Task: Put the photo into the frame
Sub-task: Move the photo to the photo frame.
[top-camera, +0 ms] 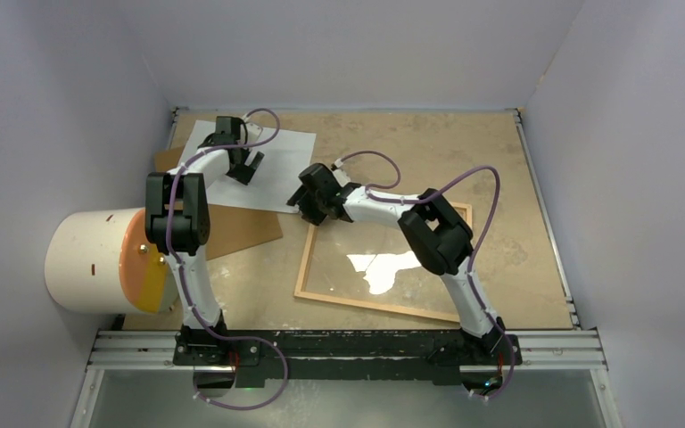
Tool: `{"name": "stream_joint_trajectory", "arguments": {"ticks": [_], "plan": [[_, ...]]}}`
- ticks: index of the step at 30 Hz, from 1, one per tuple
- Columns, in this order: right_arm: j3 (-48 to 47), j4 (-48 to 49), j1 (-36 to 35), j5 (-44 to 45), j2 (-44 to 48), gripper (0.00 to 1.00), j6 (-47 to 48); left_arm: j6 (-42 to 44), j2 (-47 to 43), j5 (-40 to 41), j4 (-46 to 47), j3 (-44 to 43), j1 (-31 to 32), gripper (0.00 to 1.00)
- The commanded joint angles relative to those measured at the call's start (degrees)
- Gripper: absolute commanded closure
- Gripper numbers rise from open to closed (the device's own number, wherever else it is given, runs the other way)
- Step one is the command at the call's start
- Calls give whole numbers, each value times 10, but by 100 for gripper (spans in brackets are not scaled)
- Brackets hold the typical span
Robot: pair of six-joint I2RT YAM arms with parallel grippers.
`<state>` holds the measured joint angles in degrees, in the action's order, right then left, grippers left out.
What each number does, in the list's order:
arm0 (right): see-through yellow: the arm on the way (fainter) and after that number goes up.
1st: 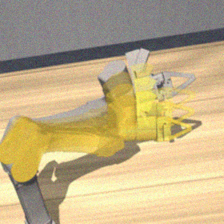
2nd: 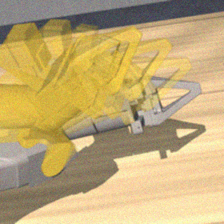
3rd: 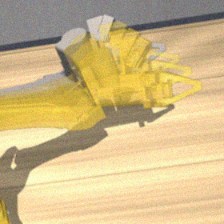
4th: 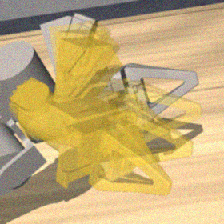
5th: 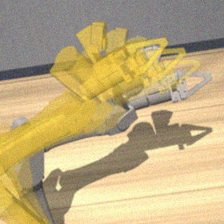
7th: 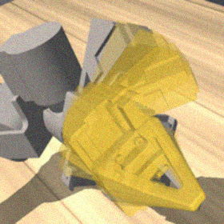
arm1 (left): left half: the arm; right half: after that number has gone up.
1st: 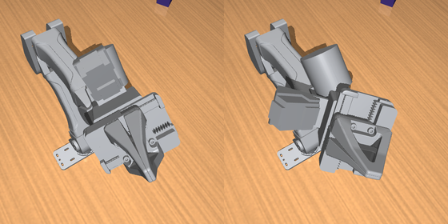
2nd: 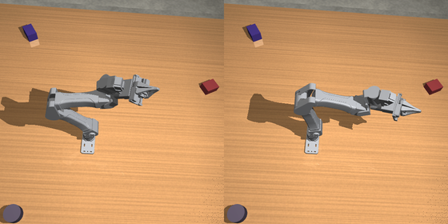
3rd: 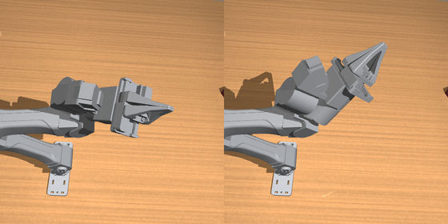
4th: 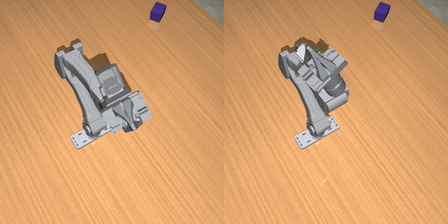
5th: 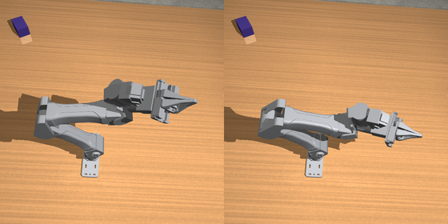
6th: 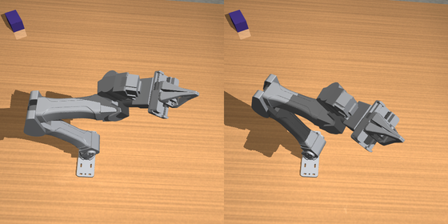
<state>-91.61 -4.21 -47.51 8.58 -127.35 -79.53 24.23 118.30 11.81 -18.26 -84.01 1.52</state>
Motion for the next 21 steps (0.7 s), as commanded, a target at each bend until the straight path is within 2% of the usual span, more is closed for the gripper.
{"name": "stream_joint_trajectory", "arguments": {"ticks": [1, 6, 21], "plan": [[-9, -63, 5, 39, -4, 40, 7, 2, 18, -41, -66, 30, 1, 0], [-40, -59, 5, 43, -31, 44, -2, 4, 17, -40, -66, 31, 1, 0], [26, 39, 5, 9, -22, 59, -62, 10, 16, -35, -65, 38, 1, 0]]}}
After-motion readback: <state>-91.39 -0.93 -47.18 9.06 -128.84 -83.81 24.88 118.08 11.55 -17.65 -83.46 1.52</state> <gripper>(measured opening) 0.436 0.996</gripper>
